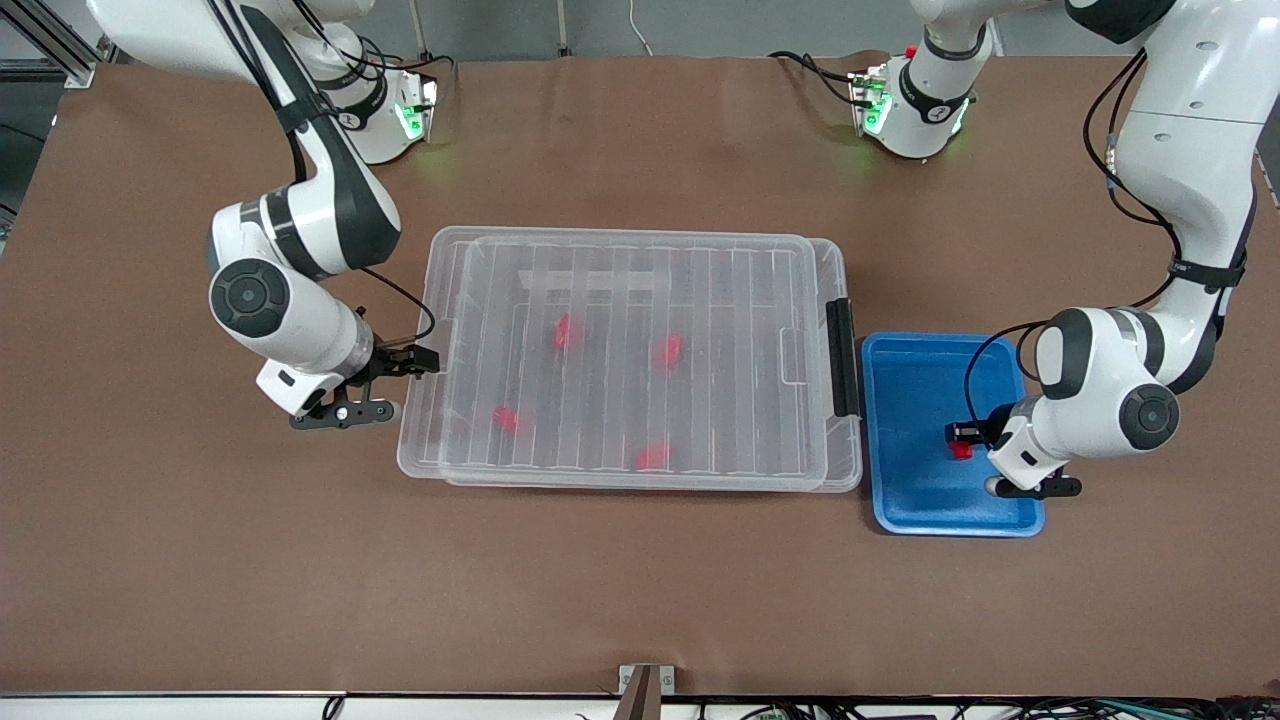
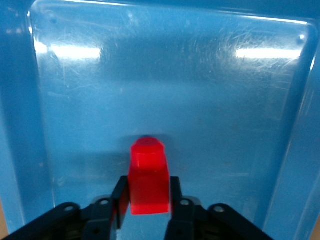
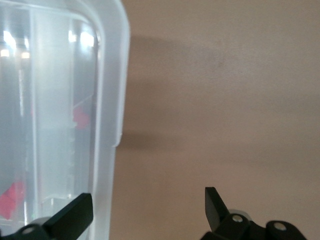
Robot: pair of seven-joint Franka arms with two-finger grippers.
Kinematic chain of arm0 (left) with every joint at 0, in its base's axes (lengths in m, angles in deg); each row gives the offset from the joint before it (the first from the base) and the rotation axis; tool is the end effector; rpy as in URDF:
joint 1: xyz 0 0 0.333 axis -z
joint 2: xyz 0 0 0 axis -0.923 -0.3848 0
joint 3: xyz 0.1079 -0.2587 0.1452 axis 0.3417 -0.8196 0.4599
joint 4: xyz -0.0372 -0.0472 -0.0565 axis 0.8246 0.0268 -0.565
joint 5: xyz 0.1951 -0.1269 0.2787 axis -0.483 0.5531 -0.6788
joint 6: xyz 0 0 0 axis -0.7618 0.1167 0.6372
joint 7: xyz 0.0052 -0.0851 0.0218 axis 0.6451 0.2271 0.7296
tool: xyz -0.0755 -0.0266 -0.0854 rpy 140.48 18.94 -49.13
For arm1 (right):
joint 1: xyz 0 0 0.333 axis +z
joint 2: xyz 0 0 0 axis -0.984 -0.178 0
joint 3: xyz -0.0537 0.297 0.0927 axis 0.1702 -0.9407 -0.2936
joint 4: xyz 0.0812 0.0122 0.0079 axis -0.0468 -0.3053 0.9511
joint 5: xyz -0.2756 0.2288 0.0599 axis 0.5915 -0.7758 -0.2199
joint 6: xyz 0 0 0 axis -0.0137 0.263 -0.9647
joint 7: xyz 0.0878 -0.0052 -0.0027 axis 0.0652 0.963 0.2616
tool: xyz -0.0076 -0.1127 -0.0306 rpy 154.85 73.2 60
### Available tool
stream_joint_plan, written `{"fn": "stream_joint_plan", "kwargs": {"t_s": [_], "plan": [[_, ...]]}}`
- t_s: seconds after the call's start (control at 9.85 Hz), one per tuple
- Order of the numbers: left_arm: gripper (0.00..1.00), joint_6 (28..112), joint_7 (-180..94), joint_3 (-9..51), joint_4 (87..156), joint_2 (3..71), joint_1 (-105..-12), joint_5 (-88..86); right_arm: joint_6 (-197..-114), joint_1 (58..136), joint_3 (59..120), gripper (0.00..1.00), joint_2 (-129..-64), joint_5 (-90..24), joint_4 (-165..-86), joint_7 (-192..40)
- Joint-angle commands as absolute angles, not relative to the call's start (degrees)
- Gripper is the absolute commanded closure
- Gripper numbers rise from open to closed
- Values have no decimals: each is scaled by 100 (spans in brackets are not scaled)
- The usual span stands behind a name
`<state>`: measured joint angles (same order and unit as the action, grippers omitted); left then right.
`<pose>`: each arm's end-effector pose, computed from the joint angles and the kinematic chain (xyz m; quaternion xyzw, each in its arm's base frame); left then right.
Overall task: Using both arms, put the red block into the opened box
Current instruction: 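Grasp the red block with the left gripper while the right gripper grips the lid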
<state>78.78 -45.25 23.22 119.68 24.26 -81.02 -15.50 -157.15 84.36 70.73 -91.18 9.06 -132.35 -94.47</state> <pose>0.6312 -0.0090 0.2116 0.9955 0.0054 -0.0818 0.0475 0.5643 0.1703 0.3548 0.9968 0.0568 -0.0539 0.0142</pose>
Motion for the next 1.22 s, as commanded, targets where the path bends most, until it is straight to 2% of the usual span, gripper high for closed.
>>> {"fn": "stream_joint_plan", "kwargs": {"t_s": [0.0, 0.3, 0.61, 1.12], "plan": [[77, 7950, -4532, 2326, 11930, 2246, -8090, -1692, -15804, 8511, 7070, 0, -8963, 1046, -13487, -9460], [91, 7915, -4540, 2282, 11913, 2341, -8134, -1701, -15795, 8449, 7070, 0, -8954, 1125, -13487, -9460], [94, 7372, -4593, 2212, 11877, 3034, -8117, -1701, -15734, 8169, 7088, 0, -8954, 1248, -13495, -9180], [95, 6185, -3798, 949, 11552, 3827, -8117, -1613, -15409, 7615, 7096, 0, -8936, 1371, -13495, -8407]]}}
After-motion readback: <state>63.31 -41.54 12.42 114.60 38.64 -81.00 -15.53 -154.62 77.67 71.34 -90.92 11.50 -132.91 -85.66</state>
